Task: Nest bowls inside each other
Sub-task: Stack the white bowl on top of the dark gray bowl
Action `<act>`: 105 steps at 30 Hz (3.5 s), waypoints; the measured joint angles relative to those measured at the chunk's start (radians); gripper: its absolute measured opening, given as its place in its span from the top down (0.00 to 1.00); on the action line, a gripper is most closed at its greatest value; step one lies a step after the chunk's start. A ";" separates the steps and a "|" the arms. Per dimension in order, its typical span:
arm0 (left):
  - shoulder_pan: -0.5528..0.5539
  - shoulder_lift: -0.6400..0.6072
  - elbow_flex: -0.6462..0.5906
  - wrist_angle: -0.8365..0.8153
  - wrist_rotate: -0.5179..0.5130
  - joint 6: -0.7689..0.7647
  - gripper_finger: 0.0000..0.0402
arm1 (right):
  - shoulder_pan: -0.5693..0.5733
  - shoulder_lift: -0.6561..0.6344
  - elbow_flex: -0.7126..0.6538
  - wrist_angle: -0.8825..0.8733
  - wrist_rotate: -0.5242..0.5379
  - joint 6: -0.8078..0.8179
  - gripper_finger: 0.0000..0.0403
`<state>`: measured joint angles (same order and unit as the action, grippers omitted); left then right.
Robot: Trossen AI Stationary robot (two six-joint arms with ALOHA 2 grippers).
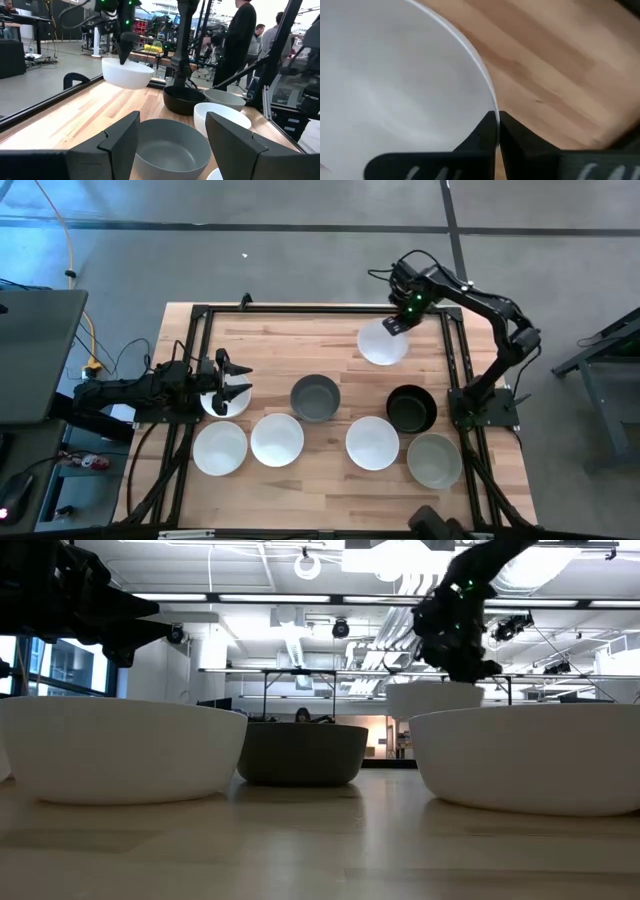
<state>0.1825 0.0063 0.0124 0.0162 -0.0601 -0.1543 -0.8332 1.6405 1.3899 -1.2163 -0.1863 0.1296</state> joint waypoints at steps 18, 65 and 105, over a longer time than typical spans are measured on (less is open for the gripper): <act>0.000 0.000 0.000 0.001 -0.004 -0.030 0.46 | 0.252 0.000 0.077 0.044 -0.055 0.342 1.00; 0.000 0.000 0.000 -0.005 0.031 -0.063 0.46 | 0.601 0.716 0.937 -0.274 0.004 0.273 1.00; 0.000 0.000 0.000 -0.005 0.031 -0.035 0.46 | 0.624 0.715 0.763 -0.162 0.052 0.271 1.00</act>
<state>0.1825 0.0063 0.0120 0.0114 -0.0296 -0.1890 -0.2089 2.3551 2.1525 -1.3779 -0.1339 0.4010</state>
